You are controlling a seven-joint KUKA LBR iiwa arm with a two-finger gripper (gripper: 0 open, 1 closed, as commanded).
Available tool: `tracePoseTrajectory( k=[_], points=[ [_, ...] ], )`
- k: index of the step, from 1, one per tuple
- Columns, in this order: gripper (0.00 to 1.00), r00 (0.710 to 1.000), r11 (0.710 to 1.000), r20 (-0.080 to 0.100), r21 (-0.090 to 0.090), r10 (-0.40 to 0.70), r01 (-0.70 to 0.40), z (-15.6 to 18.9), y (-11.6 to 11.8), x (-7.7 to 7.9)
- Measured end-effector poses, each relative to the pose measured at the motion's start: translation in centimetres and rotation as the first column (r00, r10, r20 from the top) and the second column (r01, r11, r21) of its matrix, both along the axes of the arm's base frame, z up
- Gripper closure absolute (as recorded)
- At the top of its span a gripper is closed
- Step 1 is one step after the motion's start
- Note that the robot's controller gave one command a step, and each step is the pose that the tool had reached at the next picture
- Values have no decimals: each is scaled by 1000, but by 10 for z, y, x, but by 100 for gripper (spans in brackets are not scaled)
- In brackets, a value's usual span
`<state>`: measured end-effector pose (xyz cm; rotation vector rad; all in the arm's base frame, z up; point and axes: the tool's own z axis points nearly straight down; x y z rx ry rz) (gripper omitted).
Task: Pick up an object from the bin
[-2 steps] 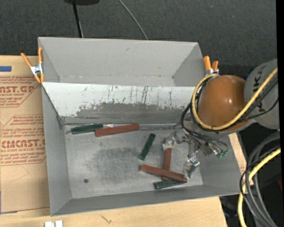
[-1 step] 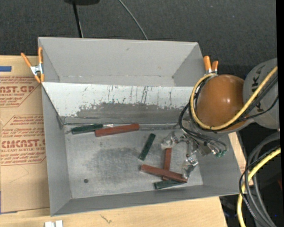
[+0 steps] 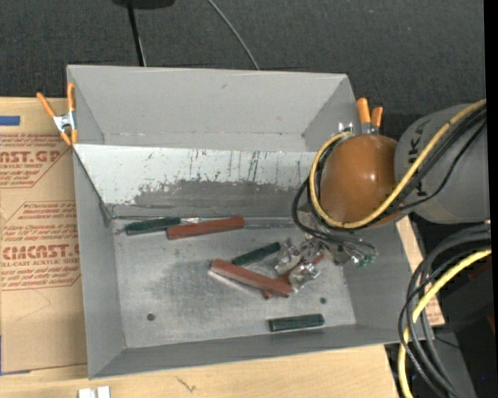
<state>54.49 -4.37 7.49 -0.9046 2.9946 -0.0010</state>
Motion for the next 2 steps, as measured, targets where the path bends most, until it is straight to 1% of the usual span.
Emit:
tracePoseTrajectory(
  k=[1,2],
  points=[
    [100,1000,1000,0,0,0,0,0,0,0],
    [100,983,983,-3,-4,186,-186,192,7,13]
  ],
)
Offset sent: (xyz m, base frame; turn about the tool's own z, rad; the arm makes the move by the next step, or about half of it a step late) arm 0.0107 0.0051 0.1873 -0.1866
